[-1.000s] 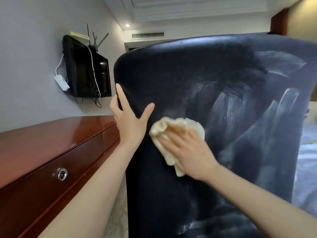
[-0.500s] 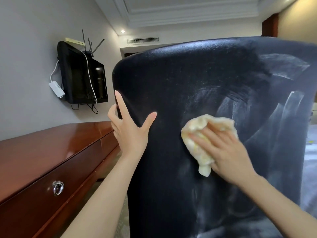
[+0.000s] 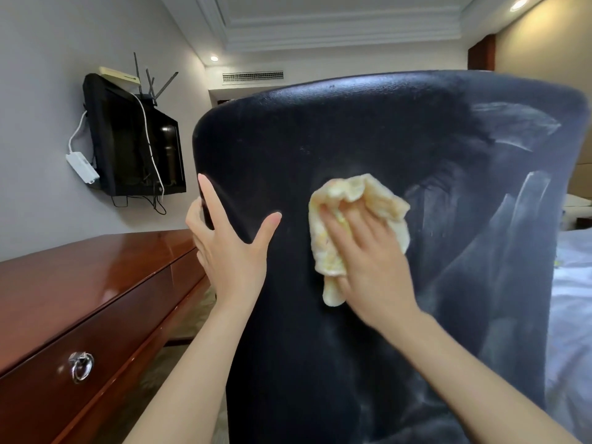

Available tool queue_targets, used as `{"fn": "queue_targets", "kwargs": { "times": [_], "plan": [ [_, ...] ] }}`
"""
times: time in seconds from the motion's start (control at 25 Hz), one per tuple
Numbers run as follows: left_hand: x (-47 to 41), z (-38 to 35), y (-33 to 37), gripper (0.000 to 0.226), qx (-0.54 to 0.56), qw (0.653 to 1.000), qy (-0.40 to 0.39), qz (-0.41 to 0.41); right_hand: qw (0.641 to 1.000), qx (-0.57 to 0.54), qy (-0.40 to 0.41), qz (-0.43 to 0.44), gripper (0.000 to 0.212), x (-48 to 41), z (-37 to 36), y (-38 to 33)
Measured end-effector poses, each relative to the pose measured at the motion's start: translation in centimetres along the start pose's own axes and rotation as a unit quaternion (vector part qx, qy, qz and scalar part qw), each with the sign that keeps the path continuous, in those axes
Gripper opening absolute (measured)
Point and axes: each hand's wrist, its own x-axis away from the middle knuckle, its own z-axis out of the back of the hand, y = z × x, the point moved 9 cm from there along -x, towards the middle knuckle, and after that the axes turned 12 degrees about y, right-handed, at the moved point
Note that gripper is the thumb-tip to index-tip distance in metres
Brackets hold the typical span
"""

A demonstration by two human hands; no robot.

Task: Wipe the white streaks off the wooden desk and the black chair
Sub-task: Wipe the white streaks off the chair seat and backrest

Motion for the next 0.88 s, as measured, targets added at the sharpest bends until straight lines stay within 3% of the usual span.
{"fn": "queue_targets", "kwargs": {
  "times": [0.12,0.24,0.36,0.48,0.64,0.8,0.88],
  "plan": [
    [0.2,-0.1,0.0,0.103,0.007,1.000,0.005,0.000,0.995,0.001,-0.075,0.067,0.060,4.1,-1.3,-2.1],
    [0.2,-0.1,-0.1,0.104,0.018,1.000,-0.002,0.003,0.977,0.009,-0.124,0.171,0.051,9.0,-1.9,-3.6],
    [0.3,0.0,-0.1,0.100,0.001,1.000,-0.005,0.009,0.969,0.028,-0.130,0.209,0.046,11.5,-1.0,-2.6],
    [1.1,0.7,1.8,0.085,-0.069,0.996,0.030,-0.054,0.991,0.031,-0.065,0.114,0.043,10.2,1.2,1.4],
    [2.6,-1.0,7.0,0.064,-0.101,0.968,-0.004,-0.228,0.997,0.078,-0.017,-0.026,0.052,6.5,3.6,7.9],
    [4.0,-3.2,9.8,0.066,-0.186,0.917,-0.025,-0.352,0.970,0.151,0.051,-0.184,0.064,1.0,6.9,15.6],
    [4.0,-4.1,9.5,0.068,-0.215,0.906,-0.033,-0.362,0.947,0.097,0.098,-0.291,0.070,-1.3,7.9,19.4]
  ]
}}
